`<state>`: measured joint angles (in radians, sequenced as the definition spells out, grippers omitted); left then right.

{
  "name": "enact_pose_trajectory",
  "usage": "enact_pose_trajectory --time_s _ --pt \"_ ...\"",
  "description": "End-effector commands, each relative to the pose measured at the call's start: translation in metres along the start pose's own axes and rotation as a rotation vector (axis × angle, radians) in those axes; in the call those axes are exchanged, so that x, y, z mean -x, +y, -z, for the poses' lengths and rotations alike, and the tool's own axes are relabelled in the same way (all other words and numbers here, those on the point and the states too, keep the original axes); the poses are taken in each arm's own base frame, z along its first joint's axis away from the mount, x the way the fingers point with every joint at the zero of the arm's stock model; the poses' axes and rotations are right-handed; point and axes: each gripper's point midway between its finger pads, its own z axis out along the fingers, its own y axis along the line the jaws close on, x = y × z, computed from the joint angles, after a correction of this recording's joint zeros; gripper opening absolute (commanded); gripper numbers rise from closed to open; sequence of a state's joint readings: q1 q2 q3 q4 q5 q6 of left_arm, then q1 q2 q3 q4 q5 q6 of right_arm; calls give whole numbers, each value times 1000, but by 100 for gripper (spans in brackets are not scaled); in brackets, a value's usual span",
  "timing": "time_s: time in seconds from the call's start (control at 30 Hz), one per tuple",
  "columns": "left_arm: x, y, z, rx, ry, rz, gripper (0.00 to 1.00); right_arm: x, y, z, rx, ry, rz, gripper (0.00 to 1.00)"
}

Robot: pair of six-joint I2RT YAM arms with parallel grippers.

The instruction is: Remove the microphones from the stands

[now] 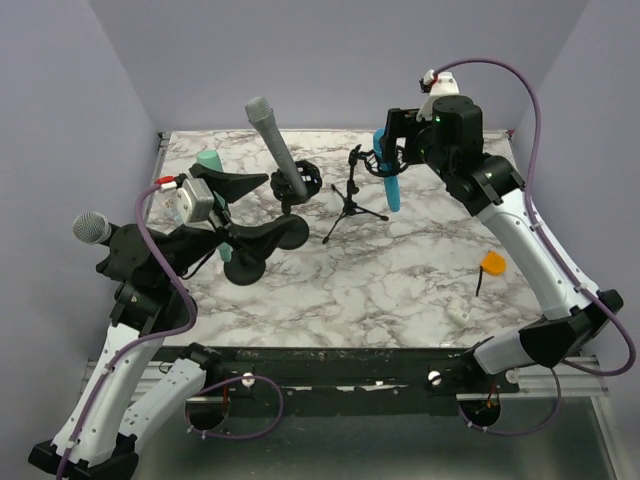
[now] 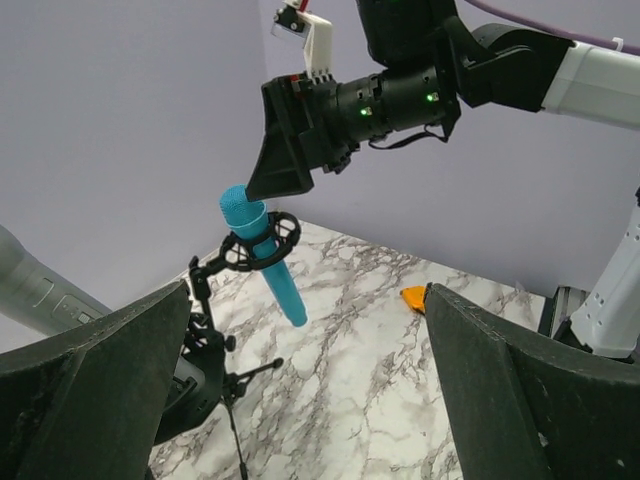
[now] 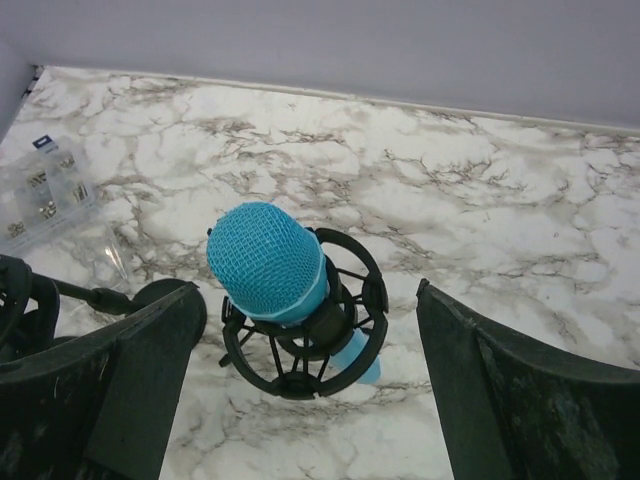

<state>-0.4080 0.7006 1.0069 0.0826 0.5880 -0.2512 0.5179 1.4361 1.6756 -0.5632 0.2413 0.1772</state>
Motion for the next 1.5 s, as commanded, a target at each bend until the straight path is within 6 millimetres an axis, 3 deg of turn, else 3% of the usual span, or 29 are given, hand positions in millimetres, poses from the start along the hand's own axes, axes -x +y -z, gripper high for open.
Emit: enact_pose_trajectory --time_s 0.0,0.57,0.83,1.1,1.23,1.47 --pt "-2 -4 -3 -37 -5 -10 99 10 10 -16 28 -12 40 88" --pt "-11 -2 -8 -51 13 7 99 -13 20 -42 14 26 131 59" --pt "-14 -2 -9 -57 21 10 99 -23 23 -48 -9 40 171 66" --pt "-19 1 -11 -55 32 17 99 -27 25 -52 -21 46 191 53" --pt "-18 0 -11 -57 29 14 99 -18 25 -52 -38 26 206 43" --pt "-18 1 -11 -51 28 14 99 32 33 -37 -18 -63 207 33"
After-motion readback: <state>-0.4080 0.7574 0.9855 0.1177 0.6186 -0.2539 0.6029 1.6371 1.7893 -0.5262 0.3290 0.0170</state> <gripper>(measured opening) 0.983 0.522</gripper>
